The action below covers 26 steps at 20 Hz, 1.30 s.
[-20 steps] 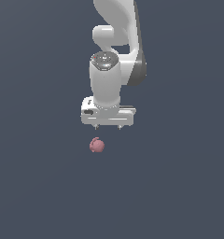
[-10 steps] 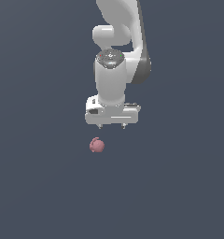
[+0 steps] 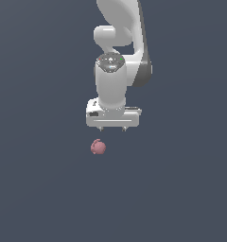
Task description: Pick up the object and move it to a goal position.
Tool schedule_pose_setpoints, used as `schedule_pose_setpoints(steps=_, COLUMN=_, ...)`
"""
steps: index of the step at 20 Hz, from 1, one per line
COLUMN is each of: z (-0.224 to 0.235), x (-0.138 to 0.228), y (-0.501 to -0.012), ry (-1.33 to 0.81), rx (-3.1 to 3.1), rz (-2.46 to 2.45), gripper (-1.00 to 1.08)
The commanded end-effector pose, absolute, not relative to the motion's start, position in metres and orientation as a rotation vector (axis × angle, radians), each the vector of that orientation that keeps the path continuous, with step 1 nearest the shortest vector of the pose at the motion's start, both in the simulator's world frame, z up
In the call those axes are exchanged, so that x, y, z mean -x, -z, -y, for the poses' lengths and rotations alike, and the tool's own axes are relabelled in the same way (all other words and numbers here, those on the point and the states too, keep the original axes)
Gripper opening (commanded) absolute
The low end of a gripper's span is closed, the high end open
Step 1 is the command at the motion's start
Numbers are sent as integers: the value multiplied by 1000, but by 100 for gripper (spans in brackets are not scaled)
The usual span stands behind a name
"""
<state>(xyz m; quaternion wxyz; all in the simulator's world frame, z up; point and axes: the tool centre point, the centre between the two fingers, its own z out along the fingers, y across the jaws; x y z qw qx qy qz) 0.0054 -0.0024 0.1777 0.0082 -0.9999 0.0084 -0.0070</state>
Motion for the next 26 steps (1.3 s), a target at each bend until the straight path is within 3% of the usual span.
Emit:
schedule_pose_setpoints(steps=1, z=8, x=-7, y=-170, ry=18, rx=3124, rz=-83, gripper=100)
schedule_pose_setpoints(steps=15, z=64, x=-19, y=-104, ry=2, rx=3077, rz=-606, gripper=100)
schedule_pose_setpoints(steps=26, z=74, x=-20, y=-90, ry=-1, rx=3063, rz=-697, gripper=100)
